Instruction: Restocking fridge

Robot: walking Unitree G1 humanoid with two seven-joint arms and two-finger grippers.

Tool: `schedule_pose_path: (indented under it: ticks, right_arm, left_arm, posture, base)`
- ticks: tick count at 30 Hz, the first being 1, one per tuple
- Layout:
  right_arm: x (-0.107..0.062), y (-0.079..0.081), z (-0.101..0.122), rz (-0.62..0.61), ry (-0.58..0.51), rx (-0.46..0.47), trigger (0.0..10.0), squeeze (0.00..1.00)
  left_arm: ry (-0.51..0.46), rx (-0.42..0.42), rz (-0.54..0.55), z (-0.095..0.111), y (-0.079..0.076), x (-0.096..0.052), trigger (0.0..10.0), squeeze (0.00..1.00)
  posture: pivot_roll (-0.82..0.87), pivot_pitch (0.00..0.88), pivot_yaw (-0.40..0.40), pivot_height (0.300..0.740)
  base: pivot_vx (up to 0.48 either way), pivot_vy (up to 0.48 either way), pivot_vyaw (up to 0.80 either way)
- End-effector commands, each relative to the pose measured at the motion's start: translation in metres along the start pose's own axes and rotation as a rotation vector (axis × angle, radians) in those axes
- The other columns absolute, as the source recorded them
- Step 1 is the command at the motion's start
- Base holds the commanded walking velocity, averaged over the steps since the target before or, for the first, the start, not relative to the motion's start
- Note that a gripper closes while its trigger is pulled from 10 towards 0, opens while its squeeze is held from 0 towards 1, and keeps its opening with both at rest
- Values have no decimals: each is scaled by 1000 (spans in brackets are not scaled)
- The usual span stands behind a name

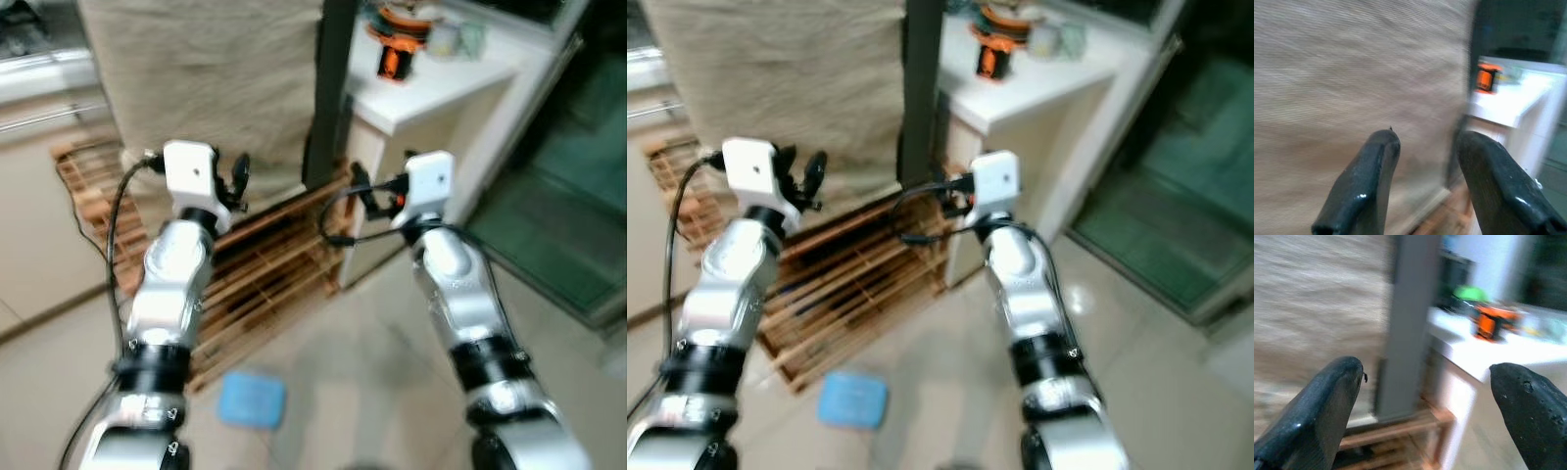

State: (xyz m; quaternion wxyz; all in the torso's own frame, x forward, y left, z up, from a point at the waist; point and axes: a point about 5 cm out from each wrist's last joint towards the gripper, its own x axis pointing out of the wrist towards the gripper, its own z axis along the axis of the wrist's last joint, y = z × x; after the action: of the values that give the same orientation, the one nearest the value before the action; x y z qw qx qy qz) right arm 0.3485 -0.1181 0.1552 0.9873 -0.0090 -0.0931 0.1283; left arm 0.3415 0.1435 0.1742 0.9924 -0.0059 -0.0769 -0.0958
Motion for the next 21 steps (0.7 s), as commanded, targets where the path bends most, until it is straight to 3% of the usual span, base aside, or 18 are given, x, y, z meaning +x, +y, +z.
schedule_pose_path:
  ticks: [1,7,21]
  right_arm:
    - [3,2,6,3,-23,17,10000,0]
    - [2,9,7,62,-25,16,10000,0]
    - [-4,2,-2,-4,9,31,10000,0]
  left_arm:
    - [-11,18,-10,5,0,2,10000,0]
    - [-13,34,-31,5,-3,3,10000,0]
    - [-27,24,-77,9,-9,8,10000,0]
  posture:
    - [-134,0,-28,740]
    - [-132,0,-21,740]
    - [-168,0,22,740]
  base:
    - [0,480,-681]
    - [0,480,-661]
    - [0,480,-608]
